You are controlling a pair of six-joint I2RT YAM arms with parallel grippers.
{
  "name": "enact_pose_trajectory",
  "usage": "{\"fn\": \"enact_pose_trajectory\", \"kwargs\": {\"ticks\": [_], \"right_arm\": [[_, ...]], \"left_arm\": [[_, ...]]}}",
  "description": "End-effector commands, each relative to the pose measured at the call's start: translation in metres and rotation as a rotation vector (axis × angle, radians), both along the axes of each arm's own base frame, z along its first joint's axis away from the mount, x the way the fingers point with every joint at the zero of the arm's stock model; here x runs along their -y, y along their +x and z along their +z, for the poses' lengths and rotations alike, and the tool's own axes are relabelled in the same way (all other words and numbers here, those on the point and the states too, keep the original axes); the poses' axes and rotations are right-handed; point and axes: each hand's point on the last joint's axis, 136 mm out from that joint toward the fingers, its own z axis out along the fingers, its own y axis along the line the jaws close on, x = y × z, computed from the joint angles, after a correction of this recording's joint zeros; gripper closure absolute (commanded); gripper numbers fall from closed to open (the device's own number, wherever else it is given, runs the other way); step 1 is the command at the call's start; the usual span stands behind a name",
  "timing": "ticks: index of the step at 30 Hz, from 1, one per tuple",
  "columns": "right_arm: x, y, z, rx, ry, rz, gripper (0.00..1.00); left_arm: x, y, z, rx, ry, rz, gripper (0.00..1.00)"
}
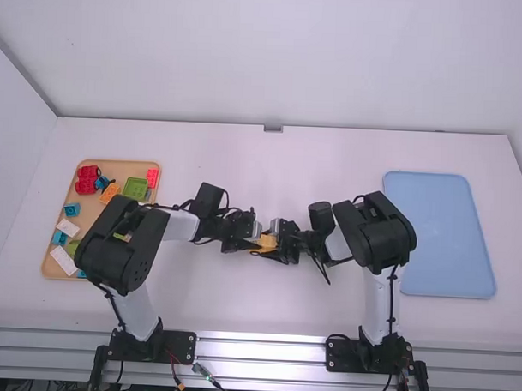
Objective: Assemble lego blocks to make yellow taxi
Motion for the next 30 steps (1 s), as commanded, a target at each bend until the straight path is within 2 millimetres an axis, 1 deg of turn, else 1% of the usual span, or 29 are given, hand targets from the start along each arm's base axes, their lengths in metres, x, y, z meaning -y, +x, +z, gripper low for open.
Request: {"fn": "enact_pose_trajectory", "kwargs": {"ticks": [1,2,4,5,6,9,11,12,13,14,15,16,17,18,21,25,30], "right_arm": [[0.001,-0.006,-0.007,-0.033,-0.004,0.005,0.5],[0.001,-0.006,-0.007,-0.033,-0.004,0.005,0.5],[0.001,-0.006,-0.007,-0.034,-0.004,0.005,0.5],[0.001,-0.006,-0.007,-0.034,-0.004,0.005,0.5],[0.001,-0.006,-0.007,-0.034,-0.004,0.005,0.5],[0.001,-0.006,-0.007,-0.034,-0.004,0.005,0.5],[0.001,-0.006,-0.007,-0.034,-0.004,0.005,0.5],[0.001,-0.006,-0.007,-0.033,-0.004,0.005,0.5],[0.001,-0.006,-0.007,-0.034,-0.004,0.005,0.5],[0.001,-0.006,-0.007,-0.034,-0.004,0.005,0.5],[0.001,-0.006,-0.007,-0.033,-0.004,0.005,0.5],[0.001,-0.006,-0.007,-0.034,-0.004,0.005,0.5],[0.001,-0.006,-0.007,-0.034,-0.004,0.005,0.5],[0.001,-0.006,-0.007,-0.034,-0.004,0.005,0.5],[0.001,-0.006,-0.007,-0.033,-0.004,0.005,0.49],[0.001,-0.006,-0.007,-0.034,-0.004,0.005,0.49],[0.001,-0.006,-0.007,-0.034,-0.004,0.004,0.49]], "left_arm": [[0.004,-0.009,-0.004,-0.041,-0.011,-0.01,0.52],[0.004,-0.008,-0.003,-0.038,-0.012,-0.009,0.45],[0.004,-0.007,-0.003,-0.034,-0.014,-0.007,0.39],[0.002,-0.005,-0.002,-0.032,-0.017,0.0,0.2],[0.002,-0.004,0.0,-0.033,-0.028,0.001,0.15],[0.002,0.003,0.012,-0.049,-0.083,0.022,0.13],[-0.003,0.006,0.025,-0.042,-0.131,0.023,0.13],[-0.005,0.007,0.029,-0.041,-0.145,0.024,0.13],[-0.01,0.01,0.038,-0.036,-0.178,0.03,0.14],[-0.013,0.011,0.041,-0.035,-0.195,0.032,0.15],[-0.017,0.013,0.046,-0.035,-0.222,0.036,0.25],[-0.023,0.014,0.048,-0.05,-0.239,0.047,0.65],[-0.023,0.014,0.048,-0.051,-0.239,0.048,0.7],[-0.027,0.013,0.046,-0.069,-0.233,0.06,0.98],[-0.027,0.007,0.039,-0.093,-0.219,0.052,0.98],[-0.019,0.001,0.027,-0.117,-0.215,0.025,0.98],[-0.013,-0.003,0.021,-0.123,-0.193,0.012,0.98]]}}
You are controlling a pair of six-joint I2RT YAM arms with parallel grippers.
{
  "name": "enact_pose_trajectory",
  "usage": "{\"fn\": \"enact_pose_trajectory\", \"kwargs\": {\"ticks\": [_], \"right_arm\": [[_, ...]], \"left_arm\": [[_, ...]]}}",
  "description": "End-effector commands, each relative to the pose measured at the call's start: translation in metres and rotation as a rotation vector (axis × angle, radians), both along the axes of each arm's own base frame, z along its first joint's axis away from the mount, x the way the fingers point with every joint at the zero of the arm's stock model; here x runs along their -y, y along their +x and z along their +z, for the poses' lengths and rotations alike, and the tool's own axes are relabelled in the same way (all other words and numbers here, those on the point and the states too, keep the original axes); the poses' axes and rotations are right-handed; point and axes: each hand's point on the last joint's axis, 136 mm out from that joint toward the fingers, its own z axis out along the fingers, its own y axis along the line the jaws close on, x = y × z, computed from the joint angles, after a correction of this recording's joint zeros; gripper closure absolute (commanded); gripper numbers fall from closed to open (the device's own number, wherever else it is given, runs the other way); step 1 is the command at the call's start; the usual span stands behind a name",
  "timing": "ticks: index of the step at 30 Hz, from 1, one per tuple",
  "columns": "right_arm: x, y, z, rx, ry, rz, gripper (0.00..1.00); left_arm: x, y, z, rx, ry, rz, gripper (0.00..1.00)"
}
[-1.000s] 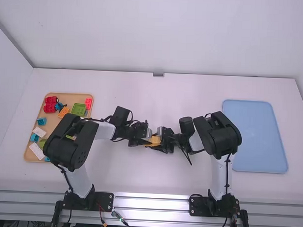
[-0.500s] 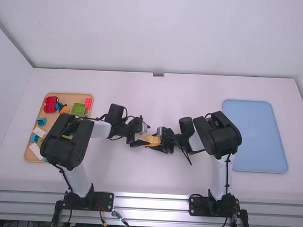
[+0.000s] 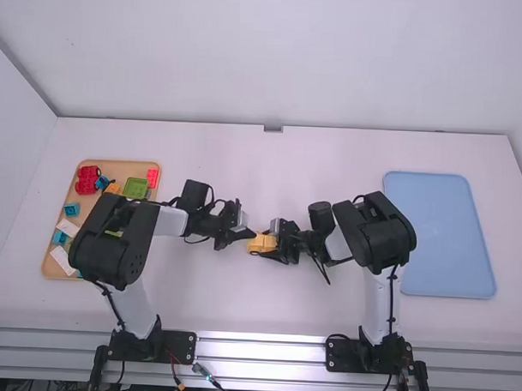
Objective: Assemble lego blocks to make yellow taxi
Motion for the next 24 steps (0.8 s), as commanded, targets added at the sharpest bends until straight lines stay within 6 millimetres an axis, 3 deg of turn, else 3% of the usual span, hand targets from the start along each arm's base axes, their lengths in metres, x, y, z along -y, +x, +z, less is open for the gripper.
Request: {"fn": "enact_pose_trajectory", "kwargs": {"ticks": [1,16,24], "right_arm": [[0.001,-0.006,-0.007,-0.031,-0.004,0.006,0.49],[0.001,-0.006,-0.007,-0.031,-0.004,0.007,0.5],[0.001,-0.006,-0.007,-0.032,-0.004,0.006,0.51]], "left_arm": [[0.004,-0.005,-0.003,-0.01,-0.004,-0.02,0.98],[0.009,-0.004,-0.024,-0.054,0.132,0.03,0.98],[0.004,-0.012,-0.051,-0.129,0.182,0.038,0.98]]}}
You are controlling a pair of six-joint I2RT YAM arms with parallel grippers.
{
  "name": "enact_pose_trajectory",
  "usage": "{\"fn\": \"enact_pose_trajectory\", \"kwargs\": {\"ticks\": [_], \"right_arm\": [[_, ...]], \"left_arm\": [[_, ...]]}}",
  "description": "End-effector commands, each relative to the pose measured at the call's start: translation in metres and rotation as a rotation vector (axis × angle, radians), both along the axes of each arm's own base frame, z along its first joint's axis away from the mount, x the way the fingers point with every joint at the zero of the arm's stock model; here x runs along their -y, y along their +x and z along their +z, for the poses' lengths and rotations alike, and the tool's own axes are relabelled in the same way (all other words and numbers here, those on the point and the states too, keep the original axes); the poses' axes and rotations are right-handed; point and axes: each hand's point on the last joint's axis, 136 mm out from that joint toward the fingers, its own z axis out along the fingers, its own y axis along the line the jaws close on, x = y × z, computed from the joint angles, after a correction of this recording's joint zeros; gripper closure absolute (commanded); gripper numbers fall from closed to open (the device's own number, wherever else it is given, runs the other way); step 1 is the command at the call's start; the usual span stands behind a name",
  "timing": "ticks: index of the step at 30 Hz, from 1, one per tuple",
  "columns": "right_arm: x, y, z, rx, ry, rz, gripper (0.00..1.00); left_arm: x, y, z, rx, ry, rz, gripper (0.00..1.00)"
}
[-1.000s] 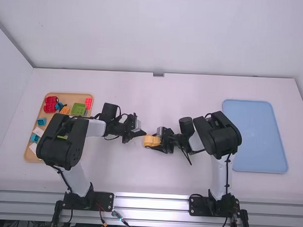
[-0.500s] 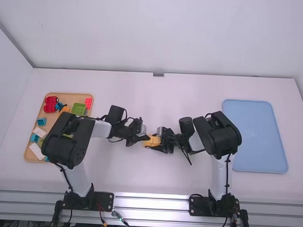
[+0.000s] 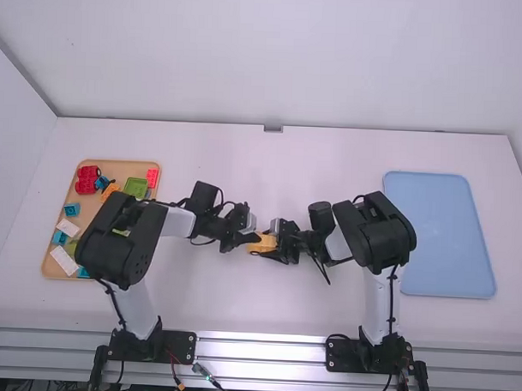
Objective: Assemble lego blocks to make yellow taxi
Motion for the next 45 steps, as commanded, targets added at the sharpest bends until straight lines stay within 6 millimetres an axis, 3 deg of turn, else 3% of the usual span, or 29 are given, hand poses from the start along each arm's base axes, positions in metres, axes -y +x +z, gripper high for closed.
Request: {"fn": "enact_pose_trajectory", "kwargs": {"ticks": [1,5,10,15,20,22,23,24,25,26,30,35,38,45], "right_arm": [[0.001,-0.006,-0.007,-0.035,-0.002,0.006,0.51],[0.001,-0.006,-0.007,-0.035,-0.002,0.006,0.51],[0.001,-0.006,-0.007,-0.034,-0.003,0.005,0.5],[0.002,-0.006,-0.007,-0.034,-0.002,0.004,0.5],[0.001,-0.006,-0.007,-0.034,-0.003,0.005,0.5],[0.002,-0.006,-0.007,-0.034,-0.003,0.004,0.5],[0.002,-0.006,-0.007,-0.034,-0.003,0.004,0.5],[0.002,-0.006,-0.007,-0.034,-0.003,0.003,0.5],[0.002,-0.006,-0.007,-0.034,-0.004,0.002,0.49],[0.002,-0.005,-0.007,-0.033,-0.006,0.001,0.47],[0.002,-0.002,-0.009,-0.038,-0.02,-0.019,0.42],[0.009,0.015,-0.019,-0.1,-0.089,-0.156,0.01],[0.02,0.019,-0.019,-0.108,-0.141,-0.208,0.01],[0.059,0.015,-0.004,-0.066,-0.395,-0.312,0.01]], "left_arm": [[-0.011,-0.008,-0.043,-0.076,0.133,0.038,0.98],[-0.017,-0.012,-0.06,-0.112,0.189,0.054,0.98],[-0.016,-0.012,-0.054,-0.087,0.171,0.034,0.98],[-0.009,0.007,-0.014,-0.002,0.128,0.048,0.98],[-0.006,0.038,0.049,0.12,0.094,0.131,0.98],[-0.008,0.048,0.067,0.157,0.096,0.173,0.85],[-0.011,0.054,0.073,0.162,0.106,0.208,0.68],[-0.019,0.065,0.08,0.156,0.125,0.281,0.41],[-0.022,0.069,0.082,0.147,0.133,0.312,0.28],[-0.029,0.076,0.084,0.126,0.143,0.372,0.01],[-0.062,0.099,0.082,0.024,0.18,0.611,0.01],[-0.112,0.113,0.076,-0.209,0.122,0.896,0.01],[-0.134,0.117,0.073,-0.329,0.073,1.029,0.01],[-0.174,0.121,0.07,-0.346,0.079,1.127,0.01]]}}
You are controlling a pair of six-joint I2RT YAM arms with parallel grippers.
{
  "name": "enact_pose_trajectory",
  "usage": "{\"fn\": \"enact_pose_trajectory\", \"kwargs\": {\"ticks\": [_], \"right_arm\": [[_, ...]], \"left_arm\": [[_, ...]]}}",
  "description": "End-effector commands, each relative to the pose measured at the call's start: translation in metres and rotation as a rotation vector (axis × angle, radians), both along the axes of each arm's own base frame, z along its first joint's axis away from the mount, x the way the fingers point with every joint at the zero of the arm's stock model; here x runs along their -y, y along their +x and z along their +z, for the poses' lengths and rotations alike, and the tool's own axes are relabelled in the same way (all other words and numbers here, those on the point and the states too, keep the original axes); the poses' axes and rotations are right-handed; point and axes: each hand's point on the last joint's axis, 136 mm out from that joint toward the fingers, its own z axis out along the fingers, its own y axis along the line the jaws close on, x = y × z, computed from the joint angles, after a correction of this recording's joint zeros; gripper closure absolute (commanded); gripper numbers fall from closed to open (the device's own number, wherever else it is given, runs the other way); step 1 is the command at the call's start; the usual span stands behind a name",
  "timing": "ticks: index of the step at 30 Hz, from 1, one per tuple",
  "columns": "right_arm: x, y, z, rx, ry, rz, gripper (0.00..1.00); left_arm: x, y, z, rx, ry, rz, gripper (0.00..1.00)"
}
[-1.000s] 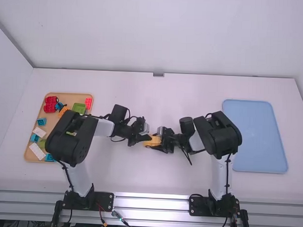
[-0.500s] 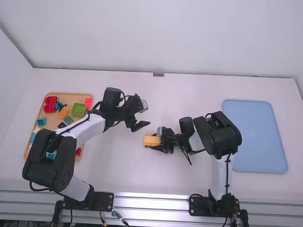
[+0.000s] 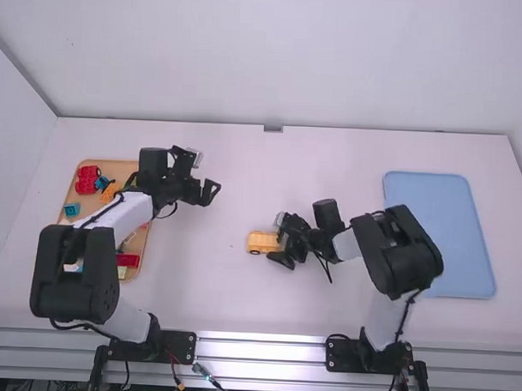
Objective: Assemble lego blocks to make yellow taxi
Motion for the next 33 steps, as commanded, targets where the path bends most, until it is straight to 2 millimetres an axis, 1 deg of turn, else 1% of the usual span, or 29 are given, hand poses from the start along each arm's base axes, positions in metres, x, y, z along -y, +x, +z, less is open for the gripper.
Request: {"fn": "enact_pose_trajectory", "kwargs": {"ticks": [1,3,5,6,7,8,9,10,11,13,14,17,19,20,22,24,25,27,28,31,32,33], "right_arm": [[0.031,0.007,-0.006,0.047,-0.199,-0.101,0.01],[0.047,0.003,0.001,0.056,-0.299,-0.124,0.01],[0.057,0.003,0.009,0.066,-0.349,-0.15,0.01],[0.062,0.002,0.016,0.076,-0.368,-0.165,0.01],[0.066,0.003,0.025,0.094,-0.382,-0.179,0.01],[0.067,0.003,0.029,0.102,-0.386,-0.185,0.01],[0.069,0.004,0.037,0.121,-0.39,-0.196,0.01],[0.07,0.006,0.048,0.148,-0.384,-0.206,0.01],[0.07,0.008,0.056,0.171,-0.378,-0.214,0.01],[0.071,0.012,0.064,0.202,-0.374,-0.228,0.01],[0.072,0.016,0.072,0.235,-0.372,-0.245,0.01],[0.073,0.021,0.085,0.283,-0.362,-0.26,0.01],[0.073,0.023,0.091,0.3,-0.355,-0.267,0.01],[0.073,0.024,0.097,0.319,-0.348,-0.267,0.01],[0.074,0.025,0.101,0.332,-0.346,-0.271,0.01],[0.078,0.029,0.107,0.345,-0.341,-0.29,0.01],[0.08,0.03,0.108,0.346,-0.339,-0.295,0.01],[0.083,0.032,0.114,0.353,-0.324,-0.307,0.01],[0.085,0.033,0.115,0.354,-0.321,-0.315,0.01],[0.089,0.036,0.117,0.351,-0.311,-0.333,0.01],[0.091,0.036,0.118,0.346,-0.302,-0.336,0.01],[0.091,0.036,0.118,0.346,-0.301,-0.337,0.01]], "left_arm": [[-0.017,0.001,0.002,-0.037,-0.033,0.083,0.01],[-0.03,-0.002,0.003,-0.09,-0.052,0.134,0.01],[-0.043,-0.005,0.006,-0.143,-0.057,0.173,0.01],[-0.054,-0.007,0.008,-0.185,-0.055,0.223,0.01],[-0.073,-0.011,0.012,-0.241,-0.03,0.303,0.01],[-0.08,-0.012,0.014,-0.259,-0.013,0.333,0.01],[-0.094,-0.014,0.018,-0.282,0.021,0.387,0.01],[-0.119,-0.015,0.025,-0.312,0.074,0.496,0.01],[-0.138,-0.016,0.031,-0.33,0.103,0.585,0.01],[-0.158,-0.018,0.04,-0.341,0.136,0.665,0.01],[-0.173,-0.02,0.049,-0.345,0.16,0.699,0.01],[-0.197,-0.024,0.059,-0.36,0.213,0.69,0.01],[-0.212,-0.025,0.062,-0.375,0.233,0.687,0.01],[-0.229,-0.027,0.063,-0.401,0.249,0.685,0.01],[-0.243,-0.03,0.064,-0.427,0.261,0.674,0.01],[-0.259,-0.031,0.062,-0.459,0.273,0.614,0.01],[-0.263,-0.03,0.06,-0.466,0.272,0.603,0.01],[-0.282,-0.024,0.048,-0.496,0.301,0.534,0.01],[-0.287,-0.022,0.043,-0.508,0.319,0.504,0.01],[-0.293,-0.018,0.028,-0.533,0.36,0.398,0.01],[-0.293,-0.015,0.015,-0.558,0.395,0.318,0.01],[-0.294,-0.015,0.014,-0.56,0.399,0.31,0.01]]}}
